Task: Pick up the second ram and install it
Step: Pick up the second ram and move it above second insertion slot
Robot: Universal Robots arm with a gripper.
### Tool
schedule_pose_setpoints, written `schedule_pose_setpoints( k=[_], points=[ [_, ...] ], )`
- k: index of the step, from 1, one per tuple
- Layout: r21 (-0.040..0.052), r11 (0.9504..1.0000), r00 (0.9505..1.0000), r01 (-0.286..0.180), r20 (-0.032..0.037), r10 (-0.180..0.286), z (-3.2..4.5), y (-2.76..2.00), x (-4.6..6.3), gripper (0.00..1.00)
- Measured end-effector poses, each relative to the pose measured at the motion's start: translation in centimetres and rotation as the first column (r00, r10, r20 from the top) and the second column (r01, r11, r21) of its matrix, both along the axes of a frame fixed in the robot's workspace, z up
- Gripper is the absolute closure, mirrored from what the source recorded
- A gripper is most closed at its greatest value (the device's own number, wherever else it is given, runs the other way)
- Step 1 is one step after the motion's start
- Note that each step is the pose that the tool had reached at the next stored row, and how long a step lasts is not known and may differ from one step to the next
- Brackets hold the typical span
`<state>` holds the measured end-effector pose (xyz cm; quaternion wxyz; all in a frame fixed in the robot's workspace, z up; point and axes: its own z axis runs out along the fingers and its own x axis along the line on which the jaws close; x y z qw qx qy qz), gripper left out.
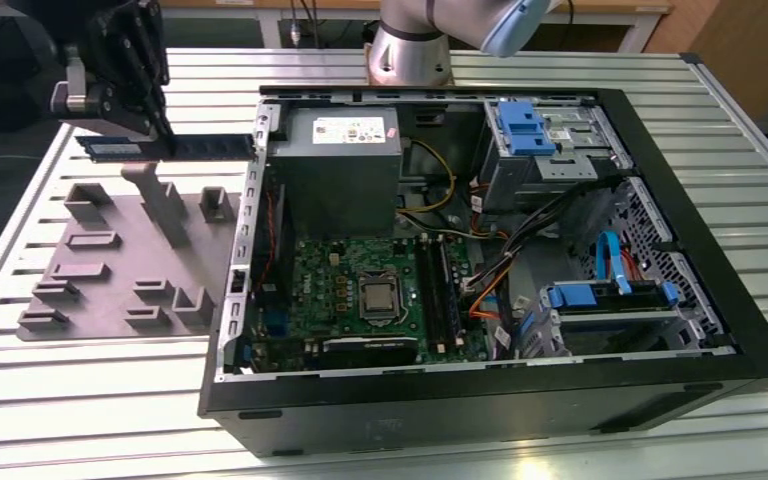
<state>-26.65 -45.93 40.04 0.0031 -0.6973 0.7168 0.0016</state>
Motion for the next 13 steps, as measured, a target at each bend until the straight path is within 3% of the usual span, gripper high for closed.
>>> schedule_pose_setpoints(
  k=[13],
  points=[
    [0.0000, 1.0000, 1.0000, 0.000, -0.0001, 0.000, 0.01, 0.00, 3.2, 0.86]
  ],
)
